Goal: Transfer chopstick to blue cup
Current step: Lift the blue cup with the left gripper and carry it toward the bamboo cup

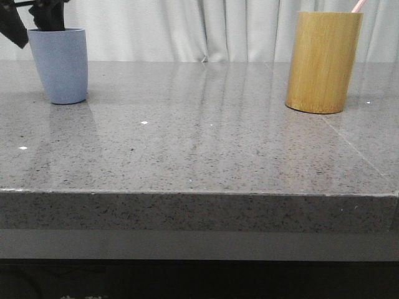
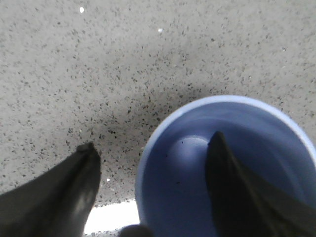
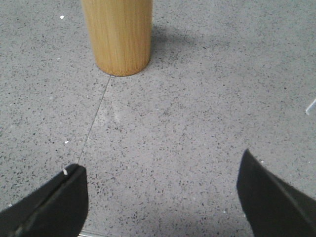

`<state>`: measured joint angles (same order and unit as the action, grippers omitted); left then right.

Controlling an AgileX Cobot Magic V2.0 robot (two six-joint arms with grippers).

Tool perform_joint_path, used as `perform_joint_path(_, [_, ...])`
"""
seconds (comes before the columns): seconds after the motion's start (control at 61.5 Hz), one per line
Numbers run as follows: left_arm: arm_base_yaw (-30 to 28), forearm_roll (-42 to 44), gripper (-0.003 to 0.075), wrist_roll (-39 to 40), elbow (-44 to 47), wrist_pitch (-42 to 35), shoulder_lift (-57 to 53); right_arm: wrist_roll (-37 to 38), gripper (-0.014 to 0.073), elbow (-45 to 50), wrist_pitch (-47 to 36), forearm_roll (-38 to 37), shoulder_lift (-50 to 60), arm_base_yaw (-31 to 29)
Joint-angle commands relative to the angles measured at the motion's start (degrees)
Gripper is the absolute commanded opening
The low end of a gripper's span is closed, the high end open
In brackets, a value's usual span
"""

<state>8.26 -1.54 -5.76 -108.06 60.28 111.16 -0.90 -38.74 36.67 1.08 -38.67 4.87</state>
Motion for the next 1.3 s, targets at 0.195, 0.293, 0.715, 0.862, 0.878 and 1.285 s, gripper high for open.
perform_joint_path(0.195, [0.27,-0.06,0.0127,0.38,-2.00,-3.23,-2.92,-0.49,0.0622,-2.28,-3.82,0.26,-0.06,0.04])
perform_joint_path(0.293, [0.27,-0.42,0.0038,0.38,-2.00,-3.32,-2.92,-0.49,0.0622,-2.28,-3.82,0.26,-0.06,0.04])
perform_joint_path(0.715, [4.70,-2.07,-0.0019,0.38,-9.20,2.41,-2.92,-0.49,0.0622,-2.28,-4.41,0.30,-0.06,0.04])
perform_joint_path(0.862, [9.65,-2.07,-0.0019,0.38,-13.55,3.56,-2.92,-0.49,0.0622,-2.28,-4.41,0.30,-0.06,0.04])
perform_joint_path(0.878, [10.26,-2.07,-0.0019,0.38,-13.94,3.56,-2.92,-0.49,0.0622,-2.28,-4.41,0.30,-0.06,0.04])
perform_joint_path(1.285, [22.65,-1.96,-0.0019,0.38,-25.72,5.35,4.72,-0.49,0.0622,-2.28,-3.79,0.30,-0.06,0.04])
